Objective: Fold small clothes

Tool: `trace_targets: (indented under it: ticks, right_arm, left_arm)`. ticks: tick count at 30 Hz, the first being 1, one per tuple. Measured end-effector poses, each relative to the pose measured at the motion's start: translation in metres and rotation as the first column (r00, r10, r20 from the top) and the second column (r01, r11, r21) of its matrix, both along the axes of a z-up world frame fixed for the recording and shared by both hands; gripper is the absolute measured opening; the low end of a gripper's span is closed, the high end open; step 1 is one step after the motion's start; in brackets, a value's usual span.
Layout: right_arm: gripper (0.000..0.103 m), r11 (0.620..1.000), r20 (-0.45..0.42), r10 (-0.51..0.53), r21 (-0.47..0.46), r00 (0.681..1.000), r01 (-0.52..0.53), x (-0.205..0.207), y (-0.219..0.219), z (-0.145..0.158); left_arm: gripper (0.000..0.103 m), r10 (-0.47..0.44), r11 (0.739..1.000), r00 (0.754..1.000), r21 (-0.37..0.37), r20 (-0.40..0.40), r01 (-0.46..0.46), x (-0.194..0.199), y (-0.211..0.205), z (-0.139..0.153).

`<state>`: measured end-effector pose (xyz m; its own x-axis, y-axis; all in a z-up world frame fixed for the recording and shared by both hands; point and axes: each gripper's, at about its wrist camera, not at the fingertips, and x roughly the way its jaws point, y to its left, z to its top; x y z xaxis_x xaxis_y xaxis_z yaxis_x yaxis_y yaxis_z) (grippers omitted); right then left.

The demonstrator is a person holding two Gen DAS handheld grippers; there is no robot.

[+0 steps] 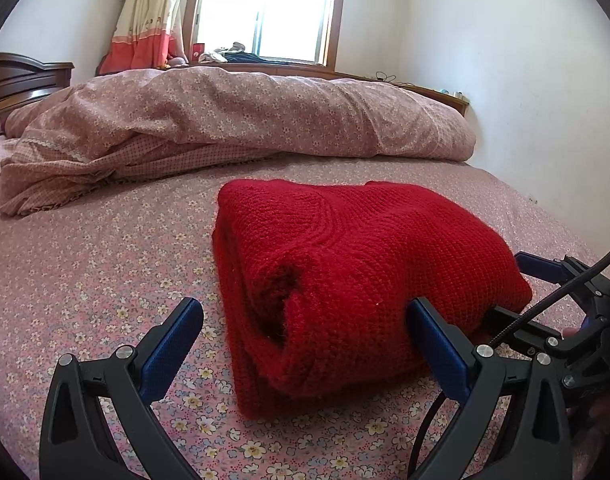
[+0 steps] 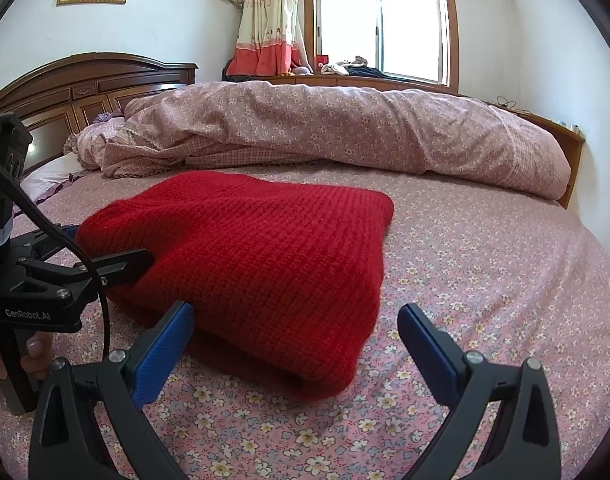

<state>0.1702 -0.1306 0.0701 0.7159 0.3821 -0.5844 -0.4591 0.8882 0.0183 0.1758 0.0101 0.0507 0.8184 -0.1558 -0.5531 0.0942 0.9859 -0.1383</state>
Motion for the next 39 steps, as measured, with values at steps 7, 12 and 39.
trace_targets:
  ticks: [7,12,39]
  right_arm:
    - [0.103,1.000,0.004,-0.003,0.001,1.000,0.003,-0.0009,0.0001,0.0005]
    - [0.103,1.000,0.001,-0.004,0.002,1.000,0.004,-0.0013,0.0002,0.0004]
    - [0.103,1.000,-0.009,-0.003,-0.003,1.000,0.003,-0.0002,-0.0003,-0.0014]
  left_arm:
    - [0.099,-0.004,1.000,1.000,0.002,0.003,0.003,-0.0003,0.0002,0.0005]
    - [0.099,-0.005,1.000,1.000,0.000,0.000,0.005,0.0002,0.0002,0.0004]
    - [0.099,-0.013,1.000,1.000,-0.011,-0.004,0.013,0.0014,0.0014,0.0005]
